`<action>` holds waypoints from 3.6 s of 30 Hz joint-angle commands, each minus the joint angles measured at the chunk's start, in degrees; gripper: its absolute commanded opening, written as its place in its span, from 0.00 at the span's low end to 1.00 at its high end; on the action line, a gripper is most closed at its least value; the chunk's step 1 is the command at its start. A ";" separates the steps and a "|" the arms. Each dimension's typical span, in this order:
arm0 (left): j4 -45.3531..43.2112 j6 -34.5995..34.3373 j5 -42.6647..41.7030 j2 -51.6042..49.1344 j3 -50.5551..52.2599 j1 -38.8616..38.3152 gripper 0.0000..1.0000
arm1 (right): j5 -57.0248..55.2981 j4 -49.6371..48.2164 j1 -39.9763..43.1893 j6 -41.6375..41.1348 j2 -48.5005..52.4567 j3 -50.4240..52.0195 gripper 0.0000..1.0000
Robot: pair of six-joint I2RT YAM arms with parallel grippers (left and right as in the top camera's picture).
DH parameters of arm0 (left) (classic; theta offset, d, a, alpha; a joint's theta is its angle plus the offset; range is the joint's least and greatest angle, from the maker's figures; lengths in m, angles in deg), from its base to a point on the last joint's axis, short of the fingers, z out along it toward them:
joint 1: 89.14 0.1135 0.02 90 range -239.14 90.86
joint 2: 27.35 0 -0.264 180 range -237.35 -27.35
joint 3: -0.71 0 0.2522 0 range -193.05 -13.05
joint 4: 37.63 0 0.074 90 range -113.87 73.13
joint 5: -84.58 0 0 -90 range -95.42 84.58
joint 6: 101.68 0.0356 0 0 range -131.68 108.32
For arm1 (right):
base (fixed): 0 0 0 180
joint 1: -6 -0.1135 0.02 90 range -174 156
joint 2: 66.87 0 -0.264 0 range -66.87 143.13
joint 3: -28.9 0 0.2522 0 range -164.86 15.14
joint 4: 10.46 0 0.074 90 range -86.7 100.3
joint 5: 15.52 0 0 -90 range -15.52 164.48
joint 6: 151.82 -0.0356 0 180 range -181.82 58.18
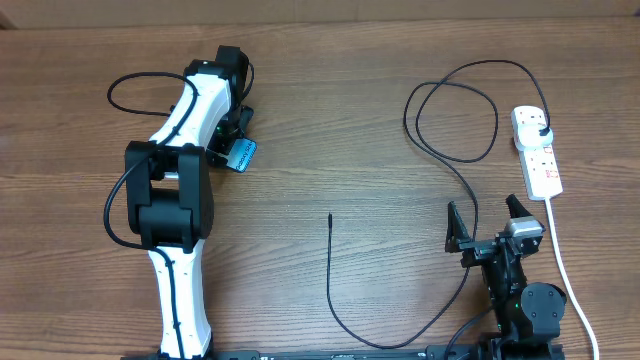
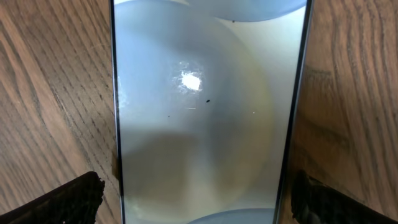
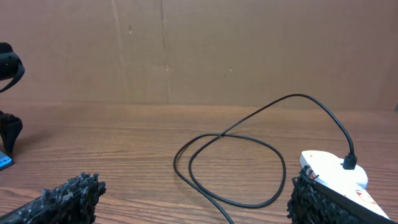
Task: Plug charger to phone and switch on socket
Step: 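Lower the left gripper onto the phone and align fingers across it, then close the left gripper on the phone's sides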
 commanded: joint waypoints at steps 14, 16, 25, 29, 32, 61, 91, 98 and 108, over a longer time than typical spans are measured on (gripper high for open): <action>0.00 -0.15 0.02 -3.89 0.22 0.55 1.00 | 0.26 -0.24 -0.26 0.04 -0.57 0.61 1.00; 0.00 -0.15 -0.76 -3.89 0.22 0.90 1.00 | 0.26 -0.24 -0.26 0.04 -0.57 0.61 1.00; 1.03 -0.13 -3.30 -3.89 0.22 3.37 1.00 | 0.26 -0.24 -0.26 0.04 -0.57 0.61 1.00; 1.27 -0.13 -3.69 -3.89 0.22 3.48 1.00 | 0.26 -0.24 -0.26 0.04 -0.57 0.61 1.00; 1.29 -0.13 -3.69 -3.89 0.22 3.34 1.00 | 0.26 -0.24 -0.26 0.04 -0.57 0.61 1.00; 1.31 4.66 -3.54 -4.52 0.24 3.32 1.00 | 0.28 -0.24 -0.26 0.04 -0.57 0.61 1.00; -5.31 4.57 -4.13 -5.64 0.72 3.28 1.00 | 0.26 -0.24 -0.26 0.04 -0.57 0.61 1.00; -6.05 4.61 -4.17 -5.64 2.03 3.28 1.00 | 0.26 -0.24 -0.26 0.04 -0.57 0.61 1.00; -4.90 4.63 -5.70 -5.64 2.58 3.10 1.00 | 0.26 -0.24 -0.26 0.04 -0.57 0.61 1.00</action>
